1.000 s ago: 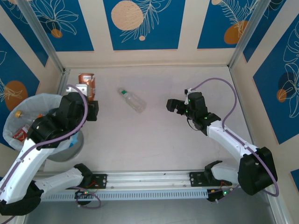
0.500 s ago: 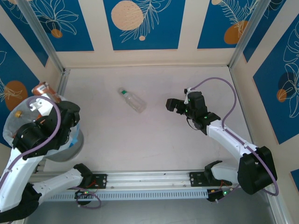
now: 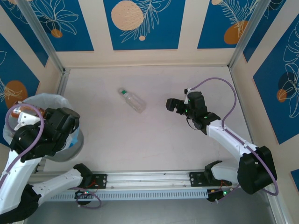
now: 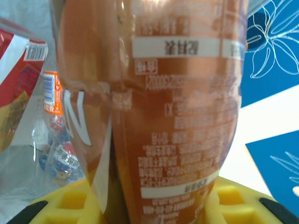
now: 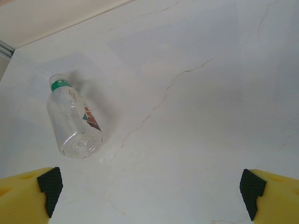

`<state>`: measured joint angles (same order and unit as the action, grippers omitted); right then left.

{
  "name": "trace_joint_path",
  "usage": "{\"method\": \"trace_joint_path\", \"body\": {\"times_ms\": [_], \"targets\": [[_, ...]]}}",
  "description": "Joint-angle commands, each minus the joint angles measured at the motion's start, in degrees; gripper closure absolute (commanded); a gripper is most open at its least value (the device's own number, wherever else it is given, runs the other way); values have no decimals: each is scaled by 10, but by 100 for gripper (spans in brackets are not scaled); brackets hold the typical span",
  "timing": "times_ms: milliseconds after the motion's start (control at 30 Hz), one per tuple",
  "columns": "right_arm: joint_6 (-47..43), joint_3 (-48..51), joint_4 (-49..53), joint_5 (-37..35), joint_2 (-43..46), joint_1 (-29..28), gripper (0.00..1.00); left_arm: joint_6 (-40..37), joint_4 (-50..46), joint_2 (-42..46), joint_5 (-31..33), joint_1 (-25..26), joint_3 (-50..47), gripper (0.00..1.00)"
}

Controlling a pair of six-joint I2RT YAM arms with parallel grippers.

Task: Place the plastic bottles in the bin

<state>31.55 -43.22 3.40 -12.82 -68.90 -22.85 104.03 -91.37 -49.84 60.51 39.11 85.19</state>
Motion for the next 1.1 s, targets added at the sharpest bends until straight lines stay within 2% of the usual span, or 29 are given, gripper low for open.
{"method": "trace_joint_path", "body": {"times_ms": [0, 233, 367, 467, 567, 633, 733, 867, 1000, 1067], "targets": [[8, -24, -2, 10, -11, 2, 0, 96, -98, -1, 7, -7, -12, 100], [8, -23, -2, 9, -13, 1, 0, 143, -102, -3, 5, -26, -41, 100], [8, -23, 1, 9, -12, 0, 0, 91, -23, -7, -21, -55, -79, 100], [9, -23, 2, 10, -12, 1, 0, -6, 60, -12, -64, -130, -98, 100], [8, -24, 10, 10, -10, 0, 0, -93, 147, -2, -174, -235, -125, 100], [9, -22, 16, 6, -6, -1, 0, -106, 179, 12, -207, -261, -148, 100], [14, -15, 15, 2, 1, -1, 0, -105, 170, 11, -212, -275, -152, 100], [14, -14, 16, 0, 4, -1, 0, -120, 169, 0, -229, -291, -147, 86], [14, -17, 19, 1, 3, -2, 0, -133, 181, 1, -230, -304, -141, 60], [13, -18, 21, 1, 4, -3, 0, -142, 183, -1, -232, -309, -135, 54]]}}
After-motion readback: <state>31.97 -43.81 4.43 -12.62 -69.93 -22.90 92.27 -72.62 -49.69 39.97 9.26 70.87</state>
